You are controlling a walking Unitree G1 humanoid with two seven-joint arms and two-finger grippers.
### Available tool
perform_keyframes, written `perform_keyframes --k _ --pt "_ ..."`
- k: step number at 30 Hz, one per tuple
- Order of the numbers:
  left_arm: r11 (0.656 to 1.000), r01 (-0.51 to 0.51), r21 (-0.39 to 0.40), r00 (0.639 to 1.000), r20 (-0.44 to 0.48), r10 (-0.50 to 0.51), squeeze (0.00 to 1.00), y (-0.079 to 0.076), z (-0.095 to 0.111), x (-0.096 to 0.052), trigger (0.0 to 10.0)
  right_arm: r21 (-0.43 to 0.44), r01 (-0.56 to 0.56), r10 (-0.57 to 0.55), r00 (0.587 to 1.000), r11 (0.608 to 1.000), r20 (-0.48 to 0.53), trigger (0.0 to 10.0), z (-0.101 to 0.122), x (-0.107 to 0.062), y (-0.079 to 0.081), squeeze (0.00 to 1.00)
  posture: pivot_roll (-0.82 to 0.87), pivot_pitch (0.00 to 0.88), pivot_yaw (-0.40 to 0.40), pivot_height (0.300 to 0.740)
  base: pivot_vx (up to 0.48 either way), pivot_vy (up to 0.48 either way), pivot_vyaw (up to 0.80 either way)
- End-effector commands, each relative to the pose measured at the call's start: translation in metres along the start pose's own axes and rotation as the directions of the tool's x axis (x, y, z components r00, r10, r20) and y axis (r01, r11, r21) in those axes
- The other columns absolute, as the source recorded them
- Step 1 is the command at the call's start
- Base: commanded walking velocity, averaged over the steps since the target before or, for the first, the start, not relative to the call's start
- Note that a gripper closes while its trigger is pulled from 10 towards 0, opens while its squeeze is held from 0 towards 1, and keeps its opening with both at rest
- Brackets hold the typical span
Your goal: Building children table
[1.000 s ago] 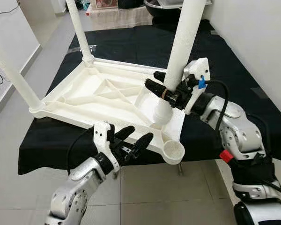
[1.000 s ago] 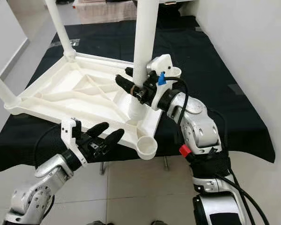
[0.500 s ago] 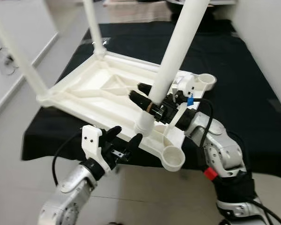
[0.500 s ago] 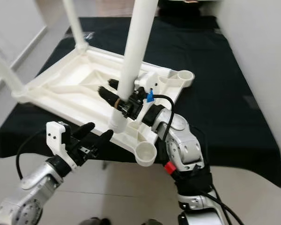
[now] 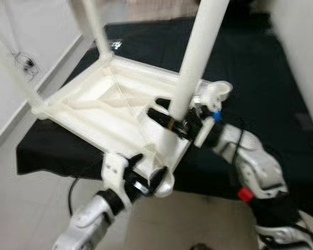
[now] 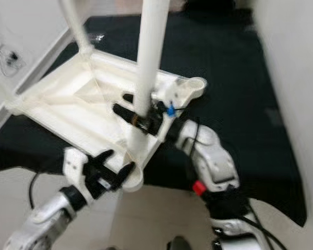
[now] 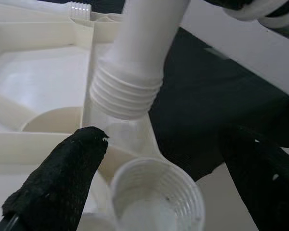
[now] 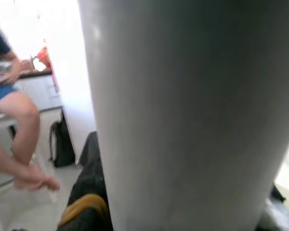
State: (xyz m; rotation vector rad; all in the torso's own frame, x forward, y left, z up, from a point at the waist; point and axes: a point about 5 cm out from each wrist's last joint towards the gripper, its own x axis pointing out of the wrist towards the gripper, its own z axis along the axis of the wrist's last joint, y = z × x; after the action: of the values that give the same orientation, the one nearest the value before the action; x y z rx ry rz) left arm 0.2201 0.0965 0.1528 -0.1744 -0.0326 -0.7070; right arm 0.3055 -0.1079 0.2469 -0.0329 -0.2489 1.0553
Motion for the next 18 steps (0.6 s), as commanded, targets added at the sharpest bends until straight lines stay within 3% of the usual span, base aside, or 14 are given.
perform_keyframes --k 1,5,9,13,18 --pt "1.000 0.029 -0.001 0.999 -0.043 -0.029 0.00 -0.001 -0.006 -0.009 10.0 0.001 -0.095 0.095 0.995 0.996 0.025 10.0 0.005 0.007 0.011 0.00 0.00 0.184 0.061 0.740 0.000 0.000 0.00" --pt "0.993 0.114 0.027 0.990 -0.088 -0.111 0.00 -0.014 -0.012 -0.017 10.0 -0.010 -0.183 0.183 0.983 0.983 0.014 10.0 0.009 0.006 0.011 0.00 0.00 0.182 0.061 0.740 0.000 0.000 0.00" --pt "0.993 0.112 0.044 0.989 -0.099 -0.107 0.00 -0.016 -0.014 -0.021 10.0 -0.018 -0.233 0.233 0.972 0.972 -0.012 10.0 0.010 0.004 0.011 0.00 0.00 0.180 0.062 0.740 0.000 0.000 0.00" --pt "0.993 0.046 0.111 0.995 -0.090 -0.036 0.00 -0.015 -0.013 -0.025 10.0 -0.015 -0.320 0.319 0.947 0.947 -0.048 10.0 0.010 -0.001 0.012 0.00 0.00 0.175 0.062 0.740 0.000 0.000 0.00" --pt "0.992 -0.026 0.123 0.996 -0.082 0.036 0.00 -0.013 -0.015 -0.032 10.0 0.005 -0.380 0.380 0.924 0.925 -0.032 10.0 0.012 -0.005 0.013 0.00 0.01 0.171 0.060 0.740 0.000 0.000 0.00"
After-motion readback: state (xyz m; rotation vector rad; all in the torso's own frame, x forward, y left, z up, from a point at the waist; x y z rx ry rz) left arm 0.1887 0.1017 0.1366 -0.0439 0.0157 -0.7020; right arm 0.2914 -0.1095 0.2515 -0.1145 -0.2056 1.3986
